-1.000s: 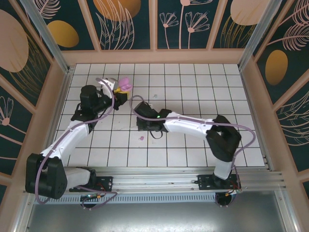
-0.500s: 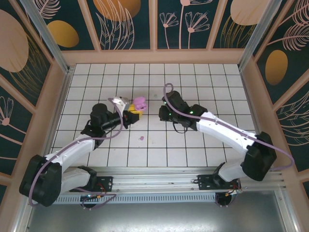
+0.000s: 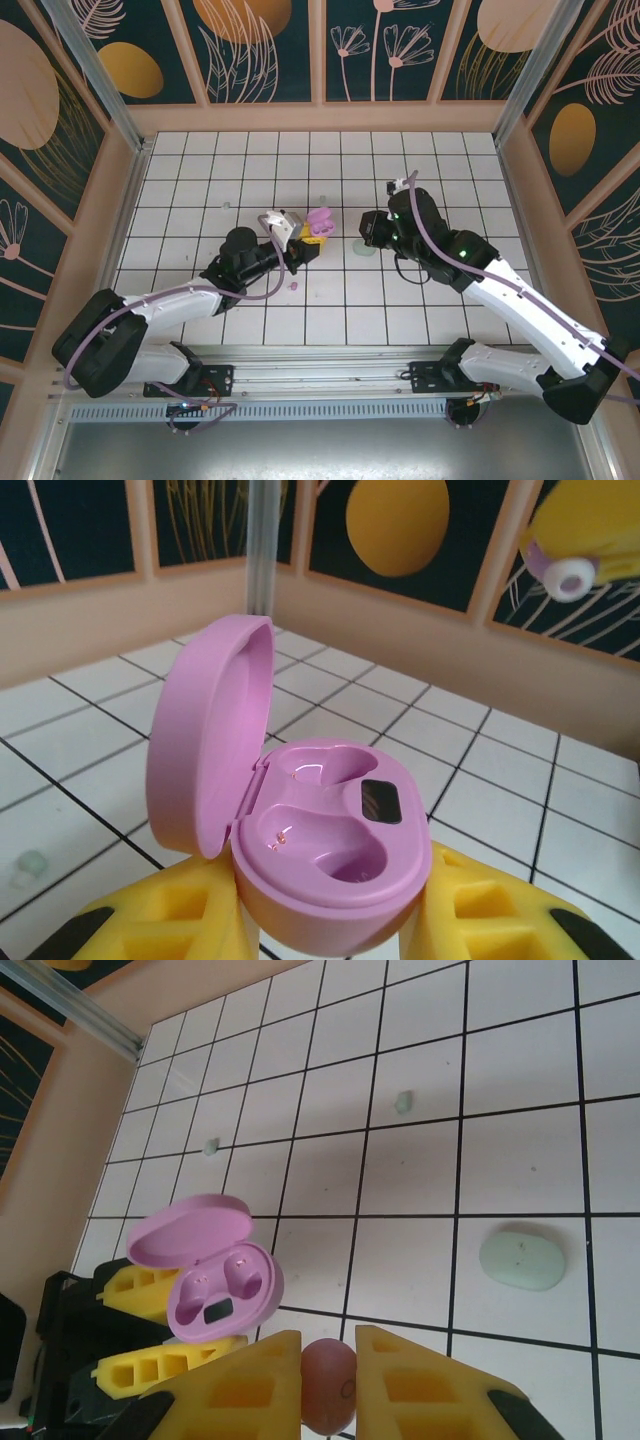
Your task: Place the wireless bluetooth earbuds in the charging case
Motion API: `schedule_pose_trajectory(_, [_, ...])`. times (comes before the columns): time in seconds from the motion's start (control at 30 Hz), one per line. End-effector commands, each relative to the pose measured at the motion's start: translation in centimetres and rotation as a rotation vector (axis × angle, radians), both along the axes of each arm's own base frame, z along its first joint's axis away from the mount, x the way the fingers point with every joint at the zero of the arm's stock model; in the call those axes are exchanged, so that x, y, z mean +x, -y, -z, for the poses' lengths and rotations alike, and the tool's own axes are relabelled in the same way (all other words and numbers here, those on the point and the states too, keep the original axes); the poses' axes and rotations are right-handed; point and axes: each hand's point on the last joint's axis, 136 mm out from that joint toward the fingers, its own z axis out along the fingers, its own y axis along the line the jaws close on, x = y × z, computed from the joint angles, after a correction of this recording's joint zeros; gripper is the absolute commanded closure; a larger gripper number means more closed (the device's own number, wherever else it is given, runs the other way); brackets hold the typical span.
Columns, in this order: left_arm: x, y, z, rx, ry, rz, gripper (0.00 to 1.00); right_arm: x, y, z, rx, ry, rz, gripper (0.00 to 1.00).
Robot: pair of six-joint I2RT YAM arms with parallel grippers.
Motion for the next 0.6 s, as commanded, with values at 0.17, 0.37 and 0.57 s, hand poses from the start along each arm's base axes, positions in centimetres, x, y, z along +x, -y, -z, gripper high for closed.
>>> schedule_pose_trajectory(0.17, [0.4, 1.7, -2.8, -0.047, 0.130, -0.010, 0.98, -0.2, -1.8, 0.9, -0.007, -0.068, -0.069, 0.85])
schedule_pose_trajectory(0.37, [0.3, 2.3, -2.8, -0.051, 0.127, 0.009, 0.98, 0.0, -2.8, 0.9, -0.013, -0.068, -0.088, 0.85])
schedule_pose_trajectory(0.57, [0.0, 2.3, -2.6, -0.032, 0.136, 0.014, 0.98, 0.0, -4.1, 0.8, -0.027, -0.069, -0.126, 0.85])
